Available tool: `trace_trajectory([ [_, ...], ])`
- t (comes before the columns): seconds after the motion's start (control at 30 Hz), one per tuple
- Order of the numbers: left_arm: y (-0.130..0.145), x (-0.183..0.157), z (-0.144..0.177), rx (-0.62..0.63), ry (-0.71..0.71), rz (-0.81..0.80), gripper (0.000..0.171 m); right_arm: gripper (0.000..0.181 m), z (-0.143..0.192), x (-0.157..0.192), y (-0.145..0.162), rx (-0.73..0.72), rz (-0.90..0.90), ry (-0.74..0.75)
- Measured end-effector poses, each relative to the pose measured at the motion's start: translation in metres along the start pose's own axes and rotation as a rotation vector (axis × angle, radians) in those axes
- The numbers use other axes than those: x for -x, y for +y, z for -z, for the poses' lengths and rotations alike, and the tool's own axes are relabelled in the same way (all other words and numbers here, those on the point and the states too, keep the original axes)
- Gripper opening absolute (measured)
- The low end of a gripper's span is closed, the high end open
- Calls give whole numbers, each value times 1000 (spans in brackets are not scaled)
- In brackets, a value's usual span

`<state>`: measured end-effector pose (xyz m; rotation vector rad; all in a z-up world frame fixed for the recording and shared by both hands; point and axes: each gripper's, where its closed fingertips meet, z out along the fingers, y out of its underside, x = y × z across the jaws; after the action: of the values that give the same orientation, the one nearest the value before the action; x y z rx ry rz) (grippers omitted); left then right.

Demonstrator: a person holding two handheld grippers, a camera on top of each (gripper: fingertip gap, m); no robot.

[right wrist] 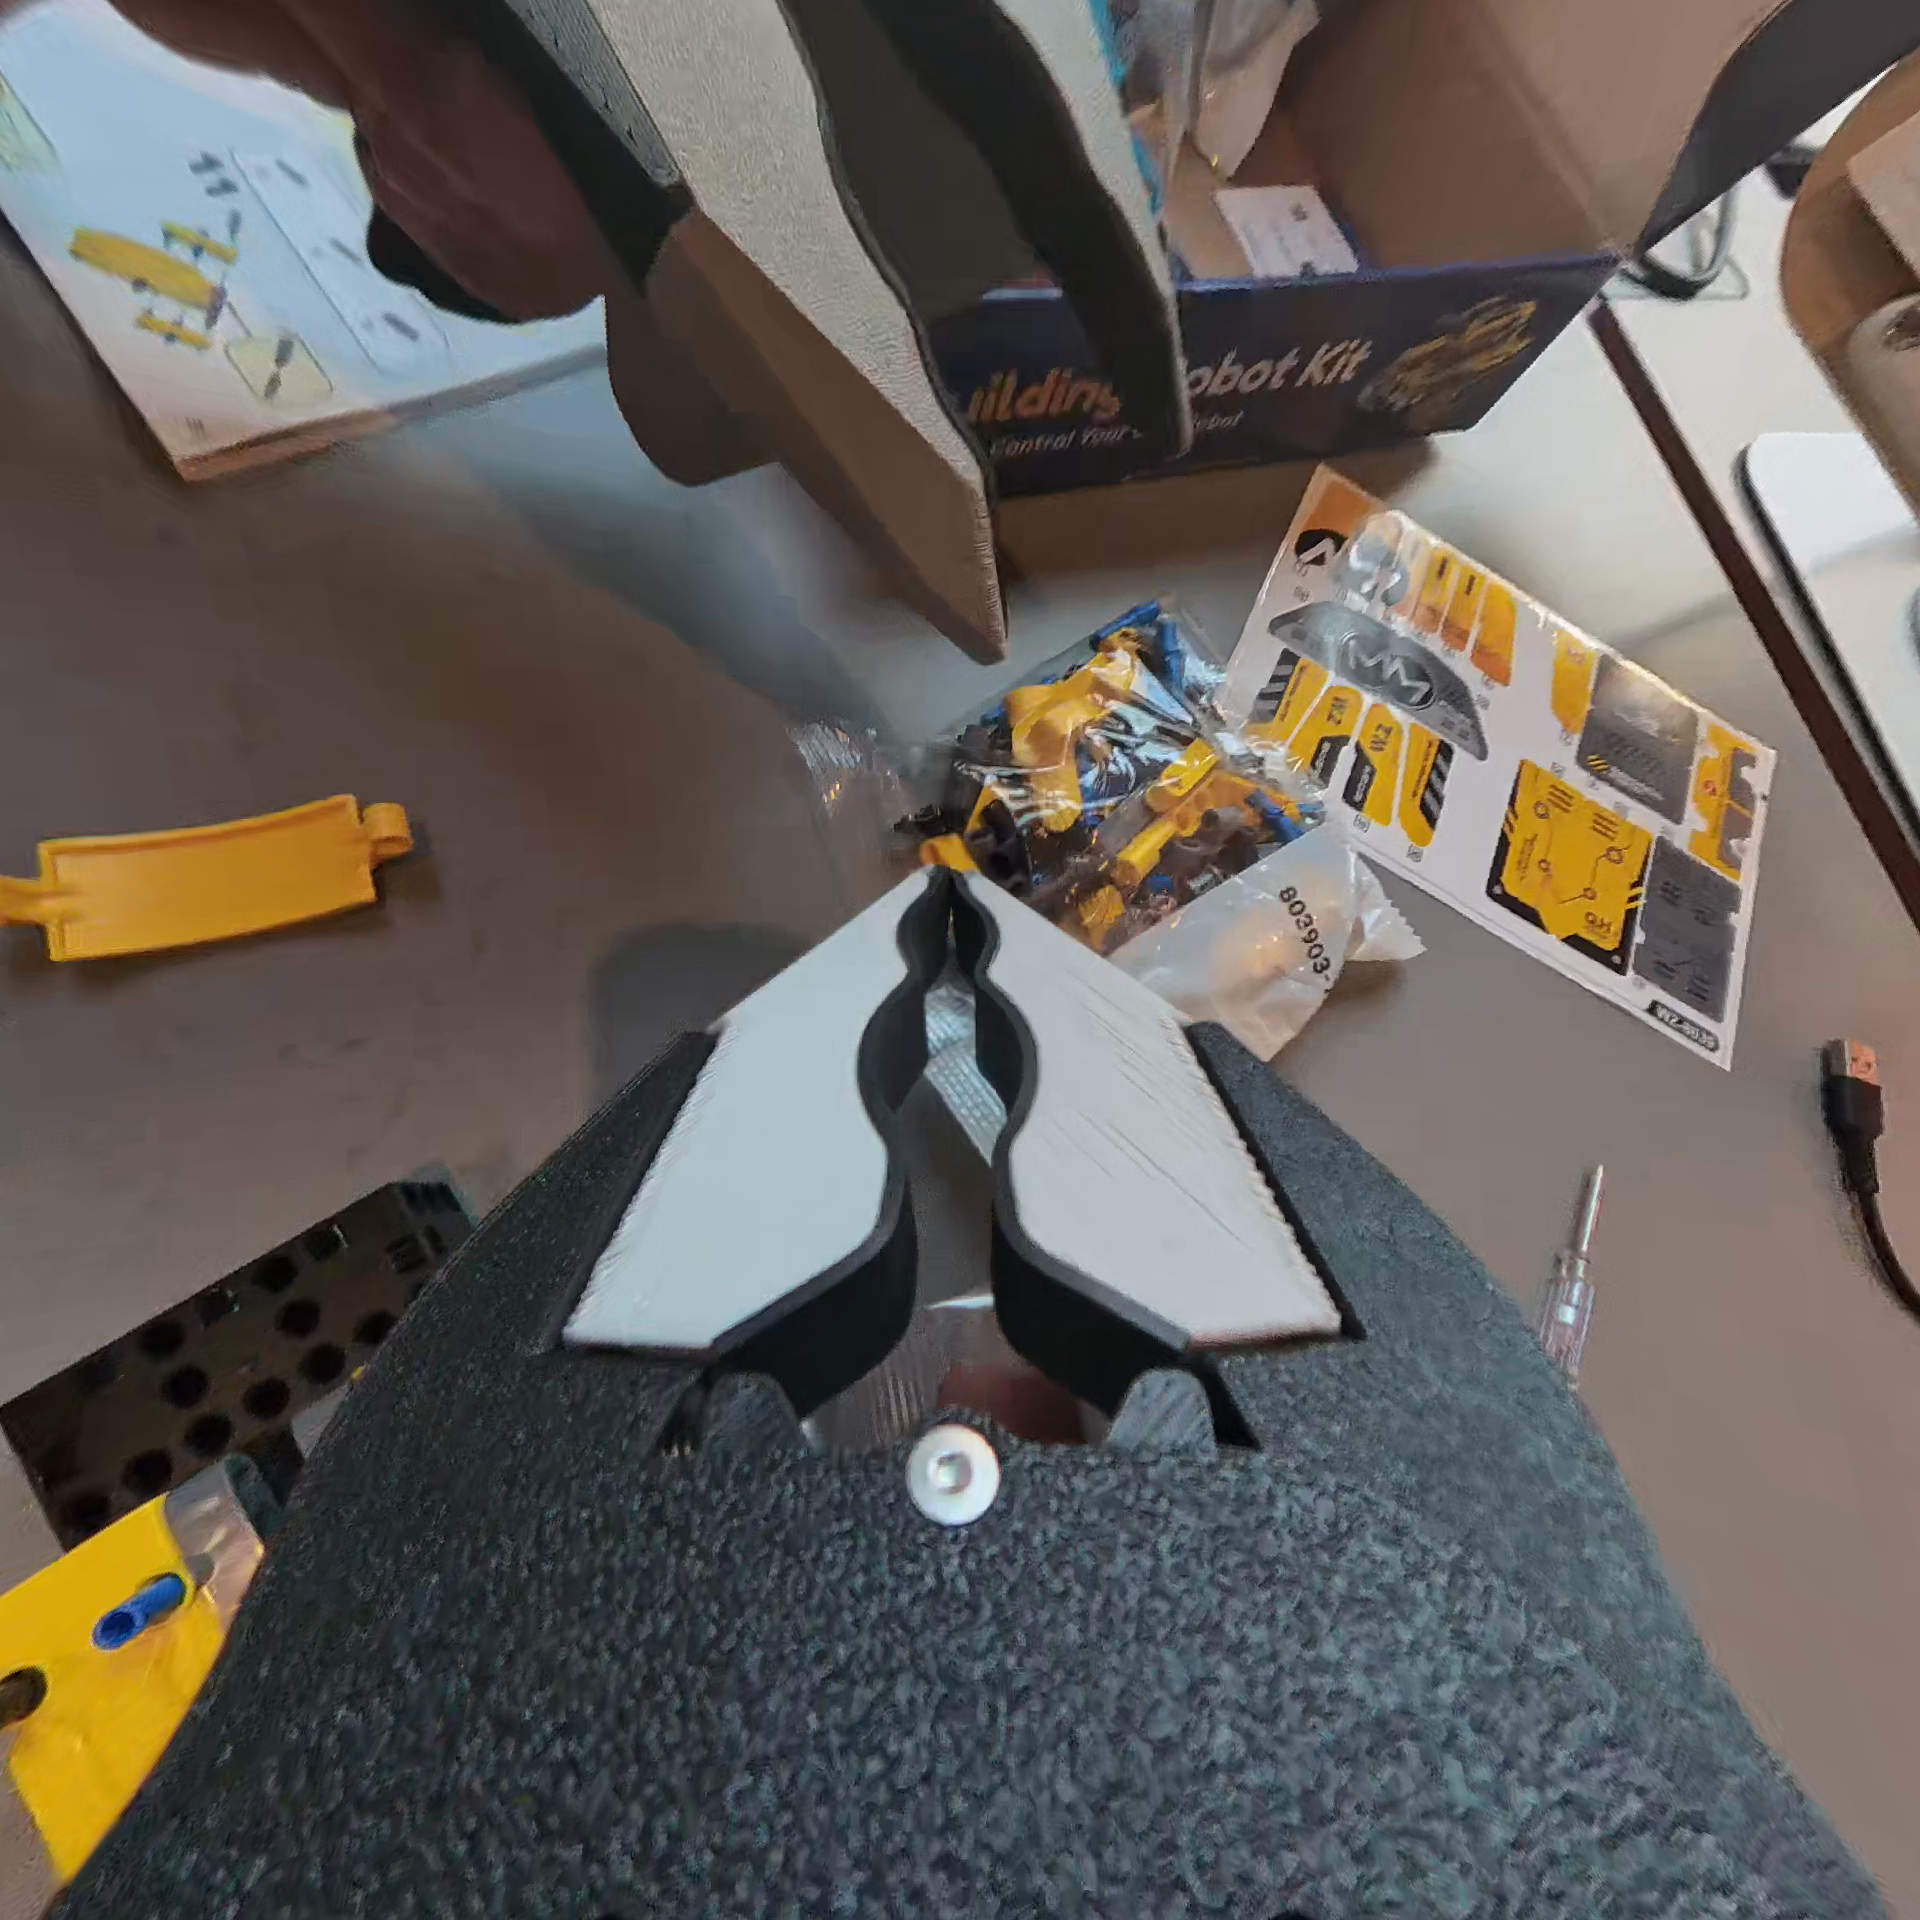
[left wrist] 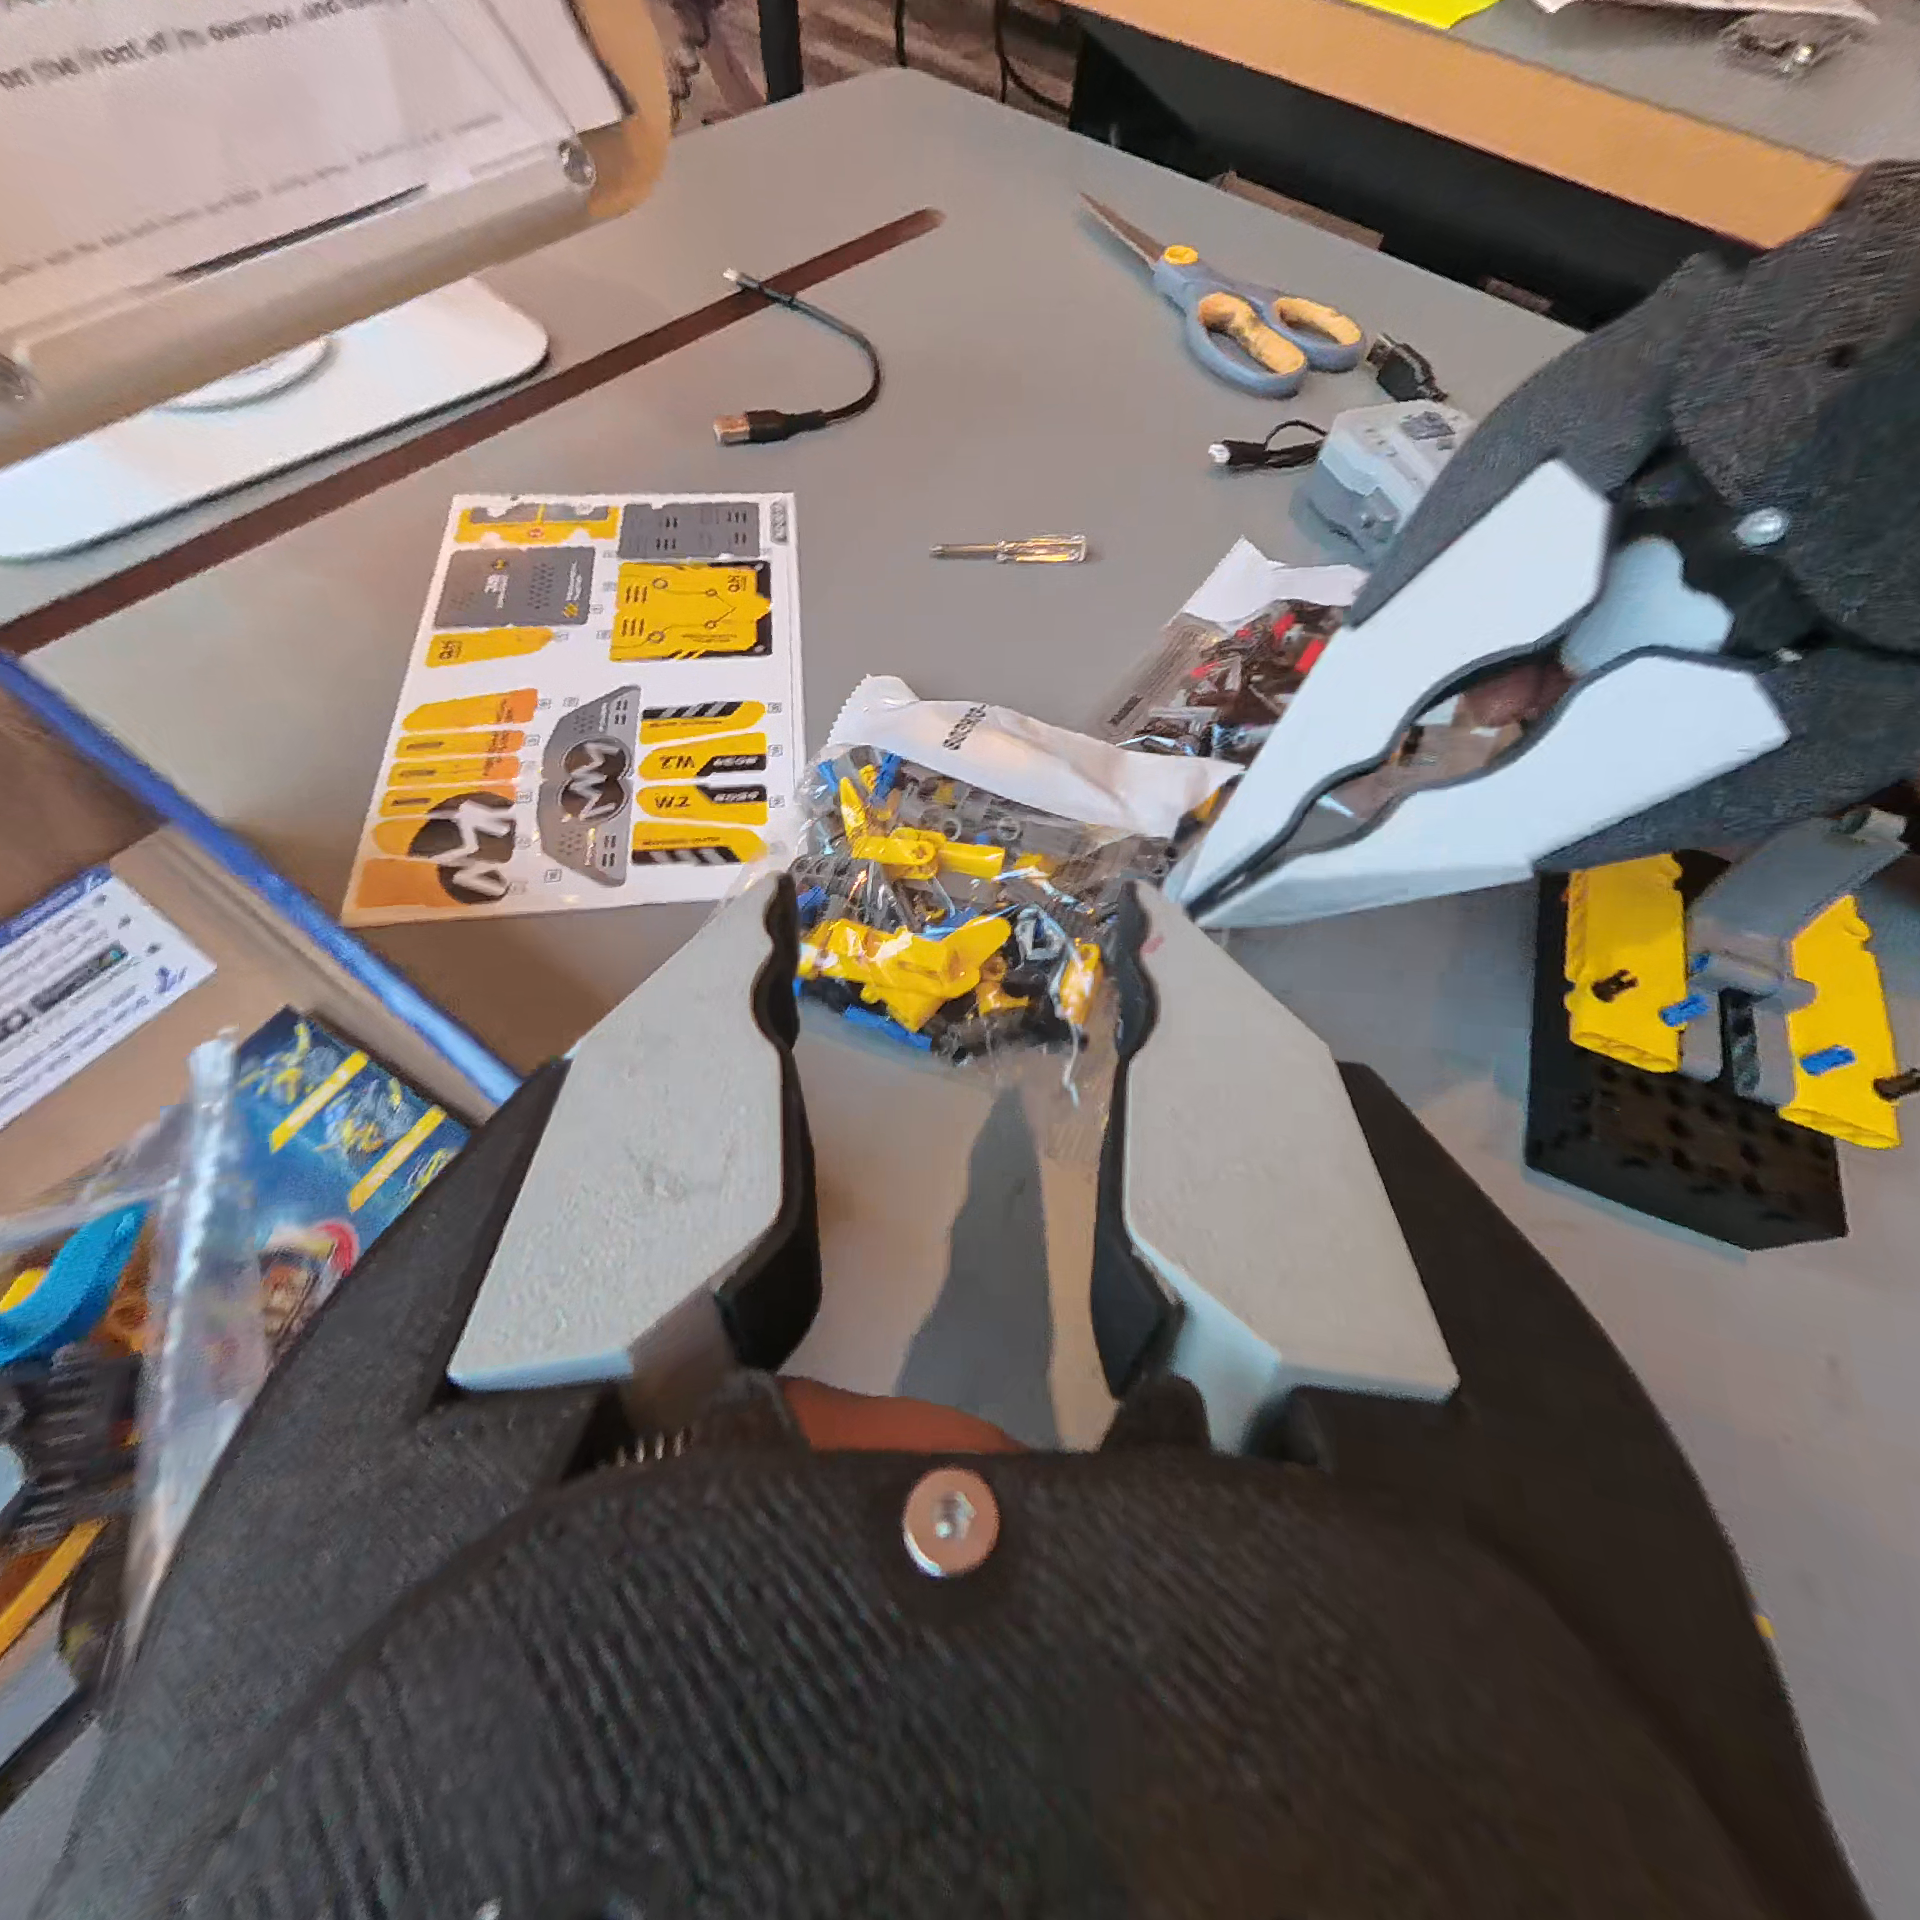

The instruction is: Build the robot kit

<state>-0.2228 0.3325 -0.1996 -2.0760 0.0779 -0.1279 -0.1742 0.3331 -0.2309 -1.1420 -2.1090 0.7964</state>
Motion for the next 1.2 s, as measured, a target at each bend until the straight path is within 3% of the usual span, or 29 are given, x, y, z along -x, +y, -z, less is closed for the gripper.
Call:
trace_trajectory([
  [0.17, 25, -5, -14, 99, -8, -131, 61, 0, -16, -20, 23, 119, 8, 115],
  [0.27, 44, -17, -21, 154, 44, -104, 48, 0, -16, -32, 19, 110, 40, 194],
  [0.33, 49, -14, -24, 175, 0, -156, 43, 0, -14, -36, 12, 75, 63, 234],
  [0.6, 44, -17, -29, 120, -4, -124, 22, 0, -12, -37, 4, 7, 35, 223],
  [0.8, 46, -14, -31, 136, 2, -80, 1, 0, -20, -36, 13, 57, 106, 250],
  [1.0, 42, -16, -32, 112, -6, -110, 0, 0, -16, -36, 2, -32, 101, 249],
  [1.2, 36, -19, -30, 76, 9, -119, 0, 0, -26, -34, 10, -7, 125, 238],
])
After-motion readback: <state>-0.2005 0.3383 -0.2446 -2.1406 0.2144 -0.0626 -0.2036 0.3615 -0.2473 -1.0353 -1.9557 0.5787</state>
